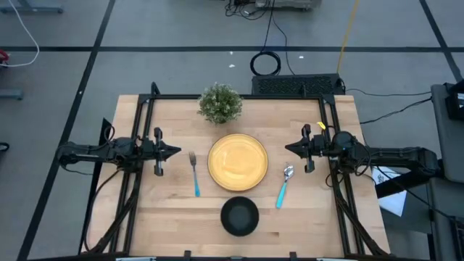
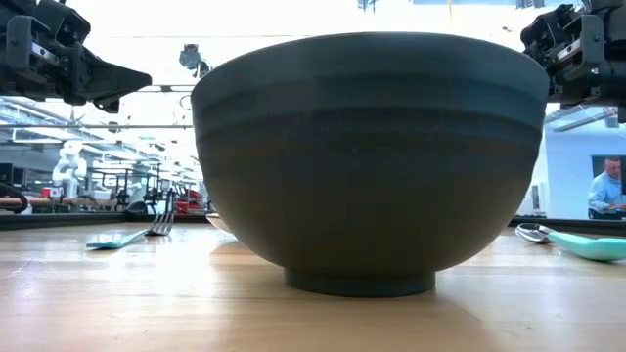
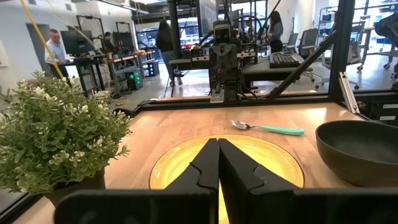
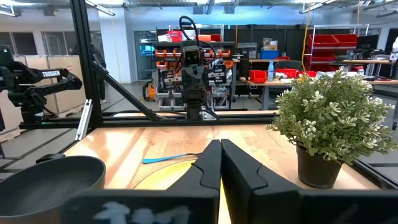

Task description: Set table place

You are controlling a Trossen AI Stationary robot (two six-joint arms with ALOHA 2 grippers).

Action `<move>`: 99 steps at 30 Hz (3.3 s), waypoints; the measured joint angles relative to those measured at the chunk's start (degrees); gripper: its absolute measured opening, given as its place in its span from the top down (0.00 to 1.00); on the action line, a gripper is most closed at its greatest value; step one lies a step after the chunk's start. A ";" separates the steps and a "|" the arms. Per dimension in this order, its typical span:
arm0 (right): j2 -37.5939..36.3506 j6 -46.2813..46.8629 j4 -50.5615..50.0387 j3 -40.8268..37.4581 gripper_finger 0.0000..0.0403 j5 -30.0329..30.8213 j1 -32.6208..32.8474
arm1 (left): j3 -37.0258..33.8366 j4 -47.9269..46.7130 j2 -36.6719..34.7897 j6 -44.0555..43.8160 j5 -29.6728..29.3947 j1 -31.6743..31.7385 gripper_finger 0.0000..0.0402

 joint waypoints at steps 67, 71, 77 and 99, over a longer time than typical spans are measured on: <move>0.17 -0.92 4.12 -0.02 1.00 4.84 0.01 | -0.01 5.23 -0.01 6.71 -4.10 -0.01 0.98; 0.66 -1.58 6.25 -0.02 1.00 6.05 0.03 | -0.01 8.06 0.01 7.14 -5.02 -0.01 0.98; 1.85 -2.56 10.12 1.02 1.00 6.05 0.03 | -0.01 8.41 0.01 5.53 -7.27 -0.01 0.98; 17.84 1.02 -23.55 27.72 0.38 7.42 0.05 | -0.01 9.04 0.01 6.84 -9.58 0.02 0.98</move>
